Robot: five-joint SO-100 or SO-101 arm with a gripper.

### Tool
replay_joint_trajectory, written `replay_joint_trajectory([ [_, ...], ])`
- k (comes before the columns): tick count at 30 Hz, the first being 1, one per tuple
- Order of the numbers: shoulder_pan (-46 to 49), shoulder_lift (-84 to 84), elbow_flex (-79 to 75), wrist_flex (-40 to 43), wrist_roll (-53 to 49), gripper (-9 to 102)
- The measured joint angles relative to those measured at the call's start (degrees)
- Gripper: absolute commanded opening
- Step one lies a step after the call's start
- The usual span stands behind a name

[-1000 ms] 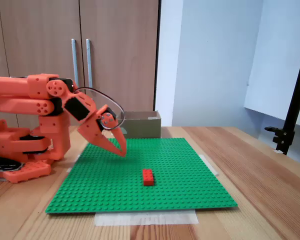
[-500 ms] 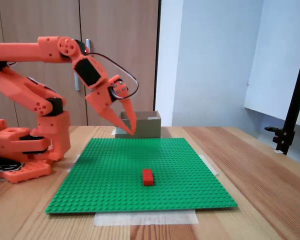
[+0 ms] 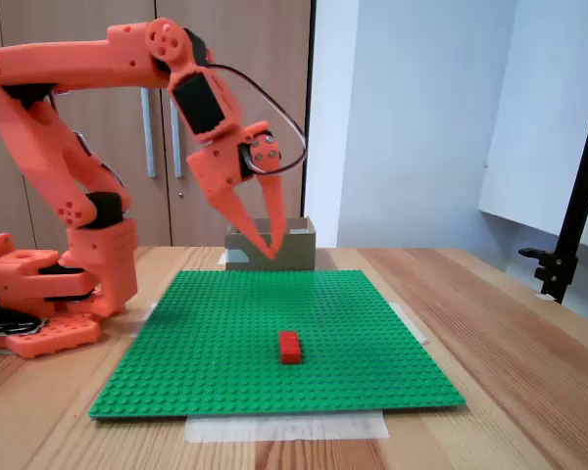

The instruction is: Pick the red lego block and put it in the box.

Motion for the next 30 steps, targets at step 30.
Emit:
replay_joint_trajectory([
  [30,6.9,-30.7,-21.7,8.9,-2.2,13],
])
